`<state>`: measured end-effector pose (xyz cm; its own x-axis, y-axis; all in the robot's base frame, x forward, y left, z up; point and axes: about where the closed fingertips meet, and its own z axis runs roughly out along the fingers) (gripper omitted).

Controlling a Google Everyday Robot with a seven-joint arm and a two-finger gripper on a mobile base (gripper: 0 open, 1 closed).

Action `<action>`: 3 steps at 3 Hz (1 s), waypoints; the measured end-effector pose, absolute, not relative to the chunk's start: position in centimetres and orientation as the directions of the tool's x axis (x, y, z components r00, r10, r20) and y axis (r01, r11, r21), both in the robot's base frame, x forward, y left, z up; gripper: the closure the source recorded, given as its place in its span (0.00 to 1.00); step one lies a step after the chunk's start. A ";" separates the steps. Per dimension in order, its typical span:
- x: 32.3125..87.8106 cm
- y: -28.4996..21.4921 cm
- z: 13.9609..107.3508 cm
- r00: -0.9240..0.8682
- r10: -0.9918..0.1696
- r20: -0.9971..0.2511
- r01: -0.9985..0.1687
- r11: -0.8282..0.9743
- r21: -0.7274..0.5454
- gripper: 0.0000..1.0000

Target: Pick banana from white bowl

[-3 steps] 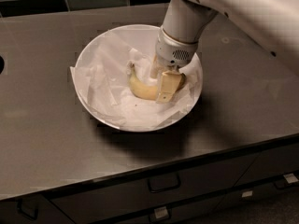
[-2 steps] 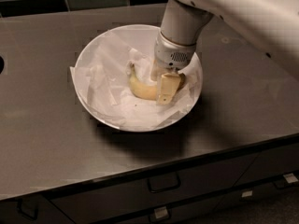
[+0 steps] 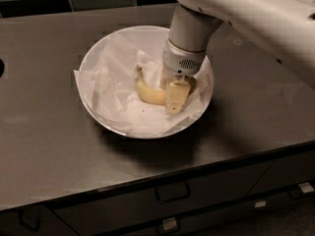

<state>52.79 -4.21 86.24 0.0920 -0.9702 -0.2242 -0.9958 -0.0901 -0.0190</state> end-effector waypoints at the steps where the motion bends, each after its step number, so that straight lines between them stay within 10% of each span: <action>1: 52.8 -4.3 86.0 0.090 -0.972 -0.217 -0.996 -0.089 -0.014 0.60; 3: 52.8 -4.3 86.0 0.090 -0.972 -0.217 -0.996 -0.089 -0.014 1.00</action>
Offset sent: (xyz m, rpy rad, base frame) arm -0.0004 -0.0005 -0.0029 -0.0077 0.0046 -0.0013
